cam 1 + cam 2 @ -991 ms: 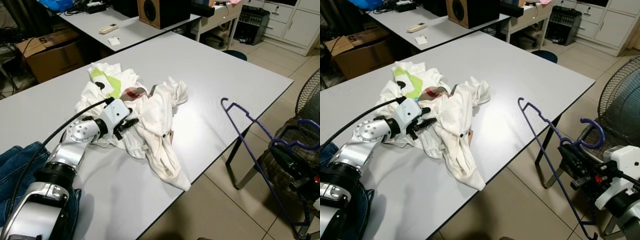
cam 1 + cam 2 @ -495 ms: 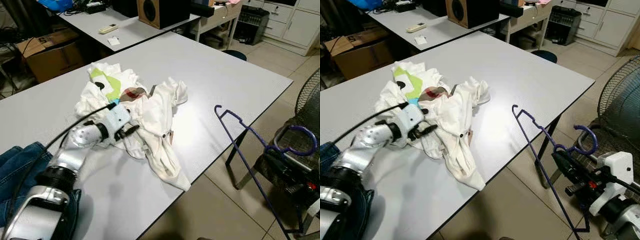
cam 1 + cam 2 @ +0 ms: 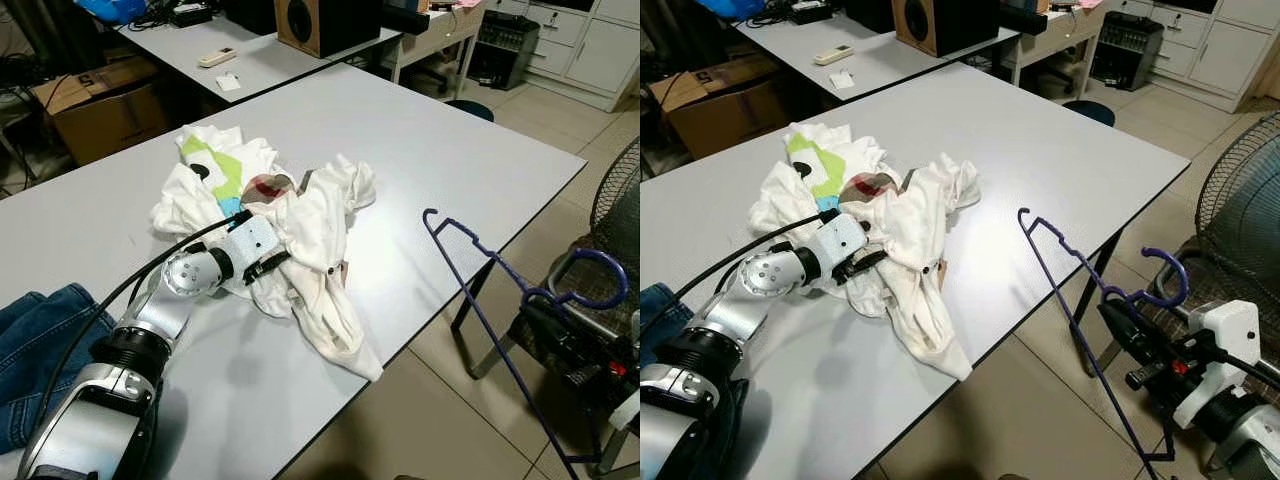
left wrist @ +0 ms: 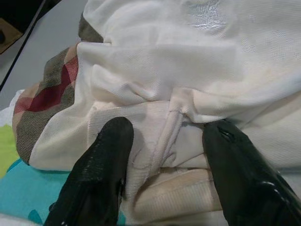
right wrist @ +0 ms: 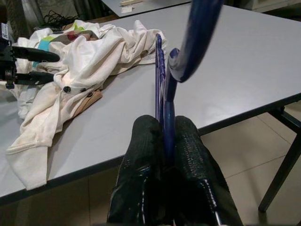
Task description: Hang hanger
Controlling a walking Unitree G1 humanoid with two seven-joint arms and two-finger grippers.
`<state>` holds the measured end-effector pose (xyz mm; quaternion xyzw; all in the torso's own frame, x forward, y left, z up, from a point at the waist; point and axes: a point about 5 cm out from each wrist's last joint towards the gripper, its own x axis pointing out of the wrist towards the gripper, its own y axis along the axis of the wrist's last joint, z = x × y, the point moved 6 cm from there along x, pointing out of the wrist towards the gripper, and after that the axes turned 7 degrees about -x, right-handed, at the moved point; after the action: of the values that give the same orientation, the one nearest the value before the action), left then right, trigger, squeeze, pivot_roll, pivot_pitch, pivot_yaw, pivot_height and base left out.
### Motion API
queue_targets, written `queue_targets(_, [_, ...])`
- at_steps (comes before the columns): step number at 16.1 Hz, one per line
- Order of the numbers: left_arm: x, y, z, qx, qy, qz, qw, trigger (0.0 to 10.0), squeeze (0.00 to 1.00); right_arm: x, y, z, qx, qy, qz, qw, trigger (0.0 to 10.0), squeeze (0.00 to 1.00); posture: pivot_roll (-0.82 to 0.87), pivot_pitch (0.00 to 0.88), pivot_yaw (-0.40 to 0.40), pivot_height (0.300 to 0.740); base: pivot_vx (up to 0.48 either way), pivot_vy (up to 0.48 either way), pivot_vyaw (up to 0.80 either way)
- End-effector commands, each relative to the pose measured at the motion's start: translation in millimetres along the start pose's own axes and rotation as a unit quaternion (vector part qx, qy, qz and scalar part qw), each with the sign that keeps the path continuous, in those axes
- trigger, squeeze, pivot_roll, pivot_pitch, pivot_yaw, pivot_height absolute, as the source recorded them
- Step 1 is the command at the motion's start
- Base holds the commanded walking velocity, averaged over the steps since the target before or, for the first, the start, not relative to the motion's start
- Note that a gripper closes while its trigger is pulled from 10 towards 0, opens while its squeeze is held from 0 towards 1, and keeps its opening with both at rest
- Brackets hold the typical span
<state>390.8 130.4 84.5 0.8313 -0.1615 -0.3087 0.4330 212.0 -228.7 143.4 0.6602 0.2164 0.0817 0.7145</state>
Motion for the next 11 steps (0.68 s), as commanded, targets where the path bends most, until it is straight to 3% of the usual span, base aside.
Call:
queue_targets(1, [0.8,0.8,-3.1,0.008,0.002,-0.004,1.0,0.0,0.0,-0.2,4.6,-3.8,-0.014,0.007,0.002,1.0,10.0,0.0,-0.19,0.0,0.071,0.74,0.0,0.0,0.0])
queue_targets(11, [3.9,4.8,-1.8,0.012,0.0,0.003,1.0,0.0,0.0,3.7,4.4,-6.1,-0.017,0.018,0.0,1.0,10.0,0.0,-0.18,0.0,0.067,0.74,0.0,0.0,0.0])
